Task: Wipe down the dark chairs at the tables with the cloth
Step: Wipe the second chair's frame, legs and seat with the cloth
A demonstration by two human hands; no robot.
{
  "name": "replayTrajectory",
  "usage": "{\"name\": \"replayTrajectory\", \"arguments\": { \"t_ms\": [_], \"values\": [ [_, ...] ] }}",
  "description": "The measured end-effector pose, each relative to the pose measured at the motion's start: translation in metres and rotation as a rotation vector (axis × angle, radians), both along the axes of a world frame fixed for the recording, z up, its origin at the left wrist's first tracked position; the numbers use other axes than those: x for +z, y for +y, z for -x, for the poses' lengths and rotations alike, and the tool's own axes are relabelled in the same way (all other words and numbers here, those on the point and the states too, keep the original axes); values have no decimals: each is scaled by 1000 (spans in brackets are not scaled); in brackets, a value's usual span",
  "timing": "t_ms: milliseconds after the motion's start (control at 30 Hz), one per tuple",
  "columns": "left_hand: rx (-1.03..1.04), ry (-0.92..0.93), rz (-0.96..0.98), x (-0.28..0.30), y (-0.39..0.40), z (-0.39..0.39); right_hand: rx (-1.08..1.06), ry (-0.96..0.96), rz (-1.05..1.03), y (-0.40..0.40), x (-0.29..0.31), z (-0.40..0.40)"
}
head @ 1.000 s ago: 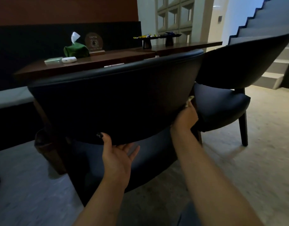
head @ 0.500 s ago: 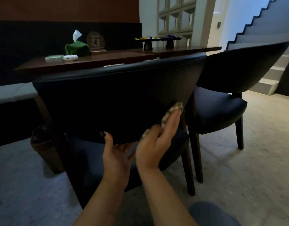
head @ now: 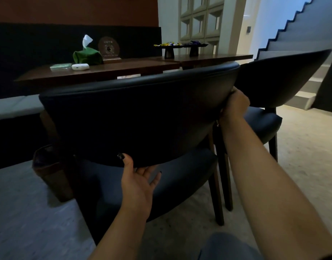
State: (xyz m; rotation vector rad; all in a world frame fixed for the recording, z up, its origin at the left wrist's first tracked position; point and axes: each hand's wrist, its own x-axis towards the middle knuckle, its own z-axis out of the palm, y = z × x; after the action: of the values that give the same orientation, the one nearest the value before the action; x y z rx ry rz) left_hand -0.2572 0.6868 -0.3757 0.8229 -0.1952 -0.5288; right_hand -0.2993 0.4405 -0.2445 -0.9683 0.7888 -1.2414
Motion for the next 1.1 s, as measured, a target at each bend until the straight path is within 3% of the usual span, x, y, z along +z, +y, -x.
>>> {"name": "replayTrajectory", "arguments": {
  "t_ms": [200, 300, 367, 467, 600, 833, 1000, 1100],
  "values": [
    [24, 88, -27, 6, -5, 0, -259, -200, 600, 118, -31, 7],
    [-6, 42, 25, 7, -2, 0, -239, -47, 1087, 180, -69, -8],
    [-29, 20, 30, 7, -1, -1, -264, 19, 1249, 181, -73, -11],
    [-28, 36, -28, 4, 0, -5, -373, -25, 1219, 153, -50, -4],
    [-24, 11, -32, 1, 1, -5, -437, -145, 883, 133, -22, -3],
    [-73, -145, 65, 2, 7, -4, -223, 90, 1008, 199, -112, -20],
    [-132, -177, -72, -7, 15, -12, -78, 289, 1241, 209, -152, 12],
    [-160, -235, -135, -26, 27, -19, -265, 283, 1177, 191, -142, 39]
  ]
}}
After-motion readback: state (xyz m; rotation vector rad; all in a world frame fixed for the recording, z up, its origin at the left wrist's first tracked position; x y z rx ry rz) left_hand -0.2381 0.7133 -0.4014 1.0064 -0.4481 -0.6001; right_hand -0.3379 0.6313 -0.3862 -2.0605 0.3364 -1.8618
